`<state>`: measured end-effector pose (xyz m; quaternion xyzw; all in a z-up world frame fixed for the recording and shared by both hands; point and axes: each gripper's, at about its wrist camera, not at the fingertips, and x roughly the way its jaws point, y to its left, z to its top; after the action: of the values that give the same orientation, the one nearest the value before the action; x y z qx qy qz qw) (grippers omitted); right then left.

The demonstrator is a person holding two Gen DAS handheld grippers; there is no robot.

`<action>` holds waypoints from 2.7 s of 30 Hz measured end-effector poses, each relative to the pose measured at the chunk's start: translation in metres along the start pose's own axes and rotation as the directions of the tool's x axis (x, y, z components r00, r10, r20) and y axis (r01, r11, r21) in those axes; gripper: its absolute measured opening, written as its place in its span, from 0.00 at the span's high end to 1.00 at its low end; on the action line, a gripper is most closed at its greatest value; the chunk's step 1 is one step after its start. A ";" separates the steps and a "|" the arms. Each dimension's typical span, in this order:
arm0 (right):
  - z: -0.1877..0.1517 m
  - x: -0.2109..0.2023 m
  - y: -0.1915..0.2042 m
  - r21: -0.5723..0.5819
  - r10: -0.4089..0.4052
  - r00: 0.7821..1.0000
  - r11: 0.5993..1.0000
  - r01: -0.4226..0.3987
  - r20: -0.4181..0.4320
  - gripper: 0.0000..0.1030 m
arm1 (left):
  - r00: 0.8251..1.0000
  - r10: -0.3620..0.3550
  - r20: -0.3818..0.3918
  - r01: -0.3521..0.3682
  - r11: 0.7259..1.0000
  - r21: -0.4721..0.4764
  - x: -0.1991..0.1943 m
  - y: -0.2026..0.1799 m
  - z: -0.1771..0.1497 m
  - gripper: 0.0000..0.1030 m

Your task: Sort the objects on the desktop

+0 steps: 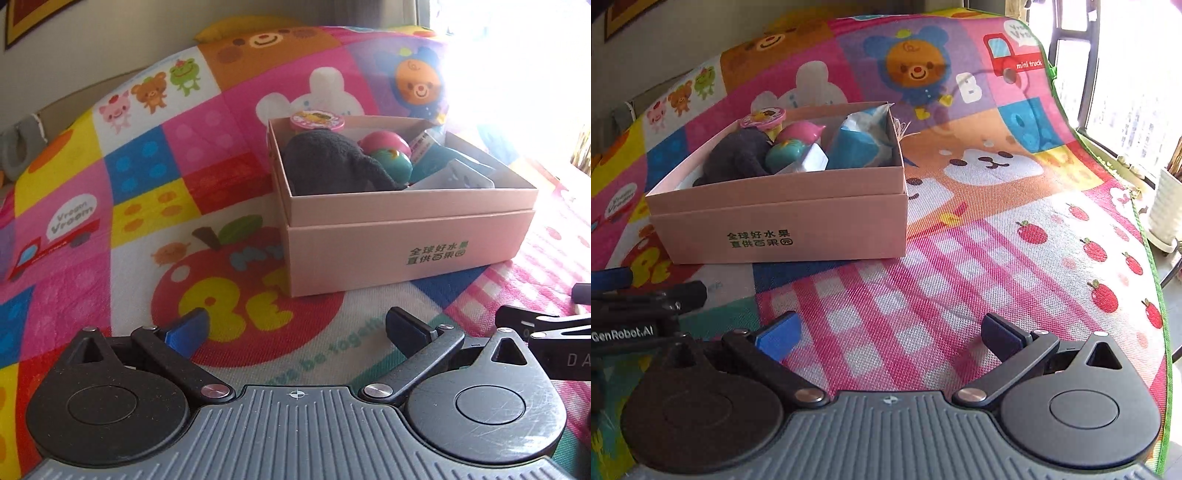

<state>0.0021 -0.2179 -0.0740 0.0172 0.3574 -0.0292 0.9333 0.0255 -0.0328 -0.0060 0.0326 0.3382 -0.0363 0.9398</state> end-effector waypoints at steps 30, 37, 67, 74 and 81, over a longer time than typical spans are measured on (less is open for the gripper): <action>0.005 0.011 0.001 -0.009 -0.008 0.999 1.000 0.008 0.043 0.00 | 1.000 -0.020 -0.004 0.020 1.000 -0.023 0.002 0.005 0.000 0.00; 0.005 0.011 0.001 -0.009 -0.008 0.999 1.000 0.008 0.043 0.00 | 1.000 -0.020 -0.004 0.020 1.000 -0.023 0.002 0.005 0.000 0.00; 0.006 0.011 0.001 -0.009 -0.008 0.999 1.000 0.008 0.042 0.00 | 1.000 -0.022 -0.004 0.022 1.000 -0.022 0.002 0.004 0.000 0.00; 0.006 0.011 0.001 -0.009 -0.008 0.999 1.000 0.008 0.042 0.00 | 1.000 -0.022 -0.005 0.022 1.000 -0.022 0.002 0.004 0.000 0.00; 0.006 0.011 0.001 -0.009 -0.008 0.999 1.000 0.008 0.042 0.00 | 1.000 -0.022 -0.005 0.022 1.000 -0.022 0.002 0.004 0.000 0.00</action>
<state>0.0143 -0.2178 -0.0774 0.0107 0.3377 -0.0315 0.9406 0.0275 -0.0284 -0.0071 0.0185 0.3411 -0.0428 0.9389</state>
